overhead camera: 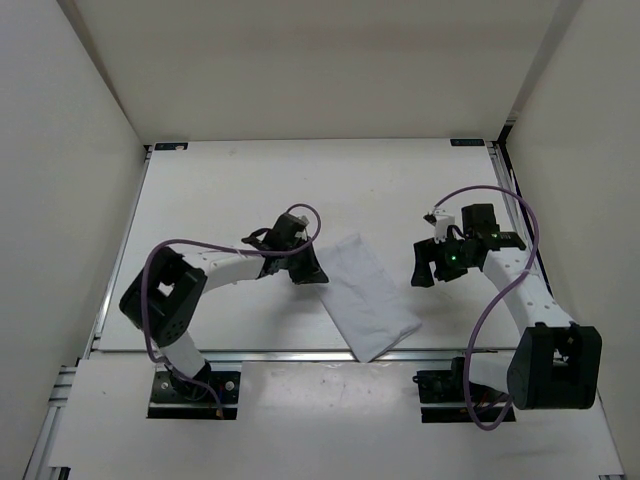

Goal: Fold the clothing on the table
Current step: Fold the skirt

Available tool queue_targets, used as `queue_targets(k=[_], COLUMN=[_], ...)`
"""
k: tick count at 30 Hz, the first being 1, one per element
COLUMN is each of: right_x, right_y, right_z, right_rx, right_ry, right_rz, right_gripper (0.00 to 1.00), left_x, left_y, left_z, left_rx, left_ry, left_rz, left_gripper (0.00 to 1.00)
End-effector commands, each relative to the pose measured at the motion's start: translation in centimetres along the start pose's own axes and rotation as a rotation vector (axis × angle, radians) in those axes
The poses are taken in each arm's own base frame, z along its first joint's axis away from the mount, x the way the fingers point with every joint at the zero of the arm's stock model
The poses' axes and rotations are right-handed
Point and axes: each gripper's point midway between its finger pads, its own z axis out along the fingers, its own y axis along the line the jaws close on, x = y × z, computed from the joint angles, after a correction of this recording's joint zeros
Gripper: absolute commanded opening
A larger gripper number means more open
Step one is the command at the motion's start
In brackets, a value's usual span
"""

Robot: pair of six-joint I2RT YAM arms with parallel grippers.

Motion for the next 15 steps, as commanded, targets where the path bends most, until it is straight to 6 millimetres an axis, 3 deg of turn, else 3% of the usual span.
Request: queue_targets(k=[1,7,9,15], right_x=[-1.7,-2.1,-2.1,-1.9], right_y=[0.0,0.1,0.2,0.0], right_z=[-0.9,-1.5,-1.8,-2.0], right_rx=[0.031,0.057,0.066,0.099], right_ry=[-0.056,-0.08,-0.086,-0.102], right_rz=[-0.043,-0.063,-0.074,-0.1], right_gripper=[0.8,0.83,0.83,0.85], left_x=[-1.3,-4.9,-7.5,-10.3], left_y=[0.0,2.1,1.6,4.1], left_z=[0.5,2.9,3.0,4.3], left_rx=[0.009,-0.101,-0.116,-0.359], left_ry=[0.012,0.056,0.03,0.115], left_rz=[-0.002,-0.005,-0.012,0.1], left_gripper=[0.0,0.0,0.0,0.0])
